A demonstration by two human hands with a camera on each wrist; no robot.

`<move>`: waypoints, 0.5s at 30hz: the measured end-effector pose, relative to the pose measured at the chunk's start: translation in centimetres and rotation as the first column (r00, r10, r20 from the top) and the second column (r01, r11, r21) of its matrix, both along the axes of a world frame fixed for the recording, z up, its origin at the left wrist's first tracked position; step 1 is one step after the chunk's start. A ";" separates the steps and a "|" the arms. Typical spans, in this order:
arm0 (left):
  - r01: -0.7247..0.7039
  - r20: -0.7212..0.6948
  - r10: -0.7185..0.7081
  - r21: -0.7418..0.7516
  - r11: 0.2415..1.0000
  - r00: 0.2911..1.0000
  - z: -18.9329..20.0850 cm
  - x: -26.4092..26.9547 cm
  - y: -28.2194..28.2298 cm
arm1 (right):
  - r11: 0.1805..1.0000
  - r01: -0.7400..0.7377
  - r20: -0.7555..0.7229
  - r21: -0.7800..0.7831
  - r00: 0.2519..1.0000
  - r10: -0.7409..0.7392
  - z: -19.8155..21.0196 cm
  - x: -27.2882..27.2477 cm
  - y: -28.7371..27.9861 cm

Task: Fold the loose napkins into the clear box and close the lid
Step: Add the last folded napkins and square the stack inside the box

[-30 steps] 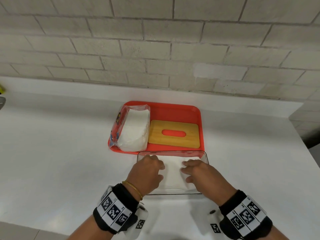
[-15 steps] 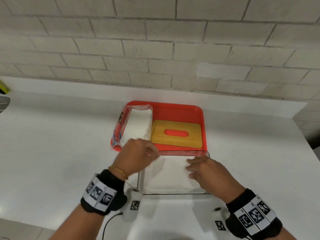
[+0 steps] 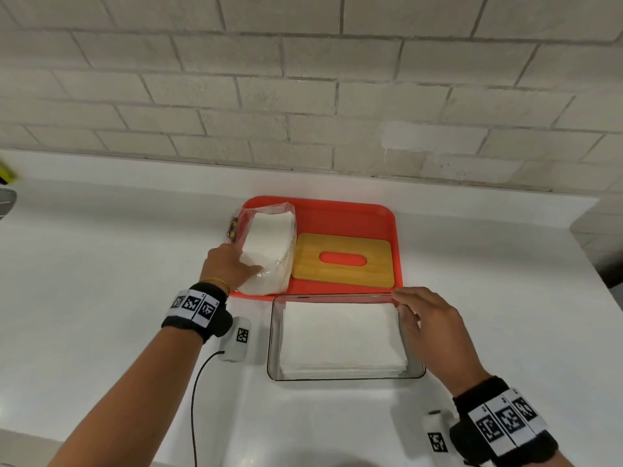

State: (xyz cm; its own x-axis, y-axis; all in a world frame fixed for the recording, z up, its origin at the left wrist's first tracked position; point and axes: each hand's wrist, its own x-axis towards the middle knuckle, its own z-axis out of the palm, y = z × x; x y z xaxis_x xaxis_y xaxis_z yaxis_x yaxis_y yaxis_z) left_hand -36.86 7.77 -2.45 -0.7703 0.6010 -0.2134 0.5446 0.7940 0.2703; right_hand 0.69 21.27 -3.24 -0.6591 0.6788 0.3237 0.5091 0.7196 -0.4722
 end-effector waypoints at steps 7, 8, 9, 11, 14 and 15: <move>-0.050 0.028 0.049 0.053 0.997 0.998 -0.3 0.0 0.7 | 1.000 0.008 -0.003 -0.009 1.000 -0.008 -0.2 -0.2 0.0; -0.078 0.056 0.073 0.088 0.993 0.996 -0.2 0.0 0.7 | 1.000 0.009 0.002 -0.007 1.000 -0.009 -0.2 -0.2 0.0; -0.098 0.075 0.089 0.117 0.988 0.993 -0.2 0.0 0.7 | 1.000 0.010 0.007 -0.004 1.000 -0.010 -0.2 -0.2 0.0; -0.119 0.105 0.105 0.137 0.983 0.989 0.0 0.0 0.6 | 1.000 0.012 0.012 0.004 1.000 -0.012 -0.2 -0.2 0.0; -0.188 0.177 0.159 0.166 0.968 0.971 0.0 -0.4 0.5 | 1.000 0.014 0.011 0.015 1.000 -0.014 -0.2 -0.3 -0.1; -0.216 0.214 0.176 0.182 0.959 0.961 0.0 -0.4 0.5 | 1.000 0.013 0.012 0.019 1.000 -0.013 -0.2 -0.3 -0.1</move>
